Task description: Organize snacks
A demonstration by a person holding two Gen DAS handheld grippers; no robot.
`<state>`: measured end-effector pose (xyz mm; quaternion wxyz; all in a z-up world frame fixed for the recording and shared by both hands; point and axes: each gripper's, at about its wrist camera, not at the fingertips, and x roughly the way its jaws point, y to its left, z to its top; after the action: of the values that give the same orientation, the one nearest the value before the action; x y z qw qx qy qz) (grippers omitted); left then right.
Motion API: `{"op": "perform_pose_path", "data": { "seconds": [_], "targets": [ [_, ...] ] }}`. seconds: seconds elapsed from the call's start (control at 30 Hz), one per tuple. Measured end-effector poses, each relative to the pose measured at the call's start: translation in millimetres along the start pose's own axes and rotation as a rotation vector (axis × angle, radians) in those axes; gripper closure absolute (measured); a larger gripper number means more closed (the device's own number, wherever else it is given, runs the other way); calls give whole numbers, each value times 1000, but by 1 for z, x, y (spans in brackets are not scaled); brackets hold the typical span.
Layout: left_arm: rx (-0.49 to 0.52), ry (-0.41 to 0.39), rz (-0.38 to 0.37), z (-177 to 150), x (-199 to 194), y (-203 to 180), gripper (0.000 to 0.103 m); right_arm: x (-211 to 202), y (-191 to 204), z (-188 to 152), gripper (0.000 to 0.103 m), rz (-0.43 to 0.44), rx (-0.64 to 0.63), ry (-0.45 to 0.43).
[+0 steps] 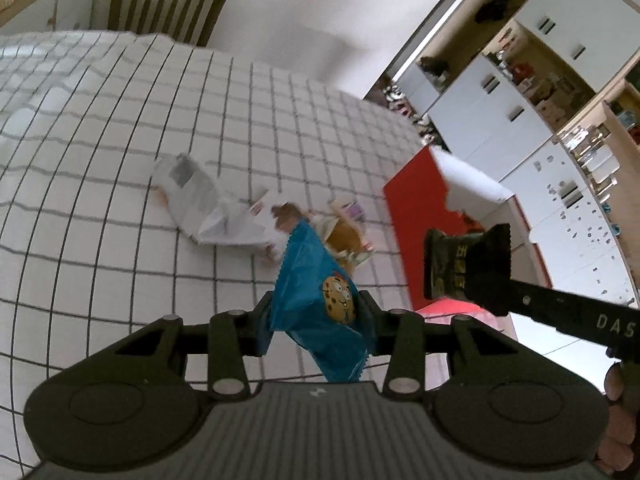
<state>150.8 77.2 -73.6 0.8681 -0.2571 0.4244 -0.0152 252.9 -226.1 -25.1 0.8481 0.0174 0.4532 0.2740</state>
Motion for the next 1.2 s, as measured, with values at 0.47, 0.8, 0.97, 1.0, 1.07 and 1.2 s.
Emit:
{"op": "perform_pose_path", "data": {
  "seconds": [0.47,0.8,0.97,1.0,1.07,1.2],
  "targets": [
    [74,-87,-16,25,-11,-79,62,-45,-48,17,91,27,-7,-67],
    [138,-117,-17,42,11,-151,62,-69,-105,39,91,15,-4,-117],
    [176,-117,-19,48,33,-188,62,-77,-149,46,91,-2,23,-134],
    [183,-116,-20,50,37,-195,62,-78,-159,47,91,-8,30,-134],
    [209,-110,-23,52,49,-211,62,-79,-174,48,91,-17,47,-133],
    [223,-90,7,53,74,-225,62,-76,-202,47,91,-36,73,-126]
  ]
}}
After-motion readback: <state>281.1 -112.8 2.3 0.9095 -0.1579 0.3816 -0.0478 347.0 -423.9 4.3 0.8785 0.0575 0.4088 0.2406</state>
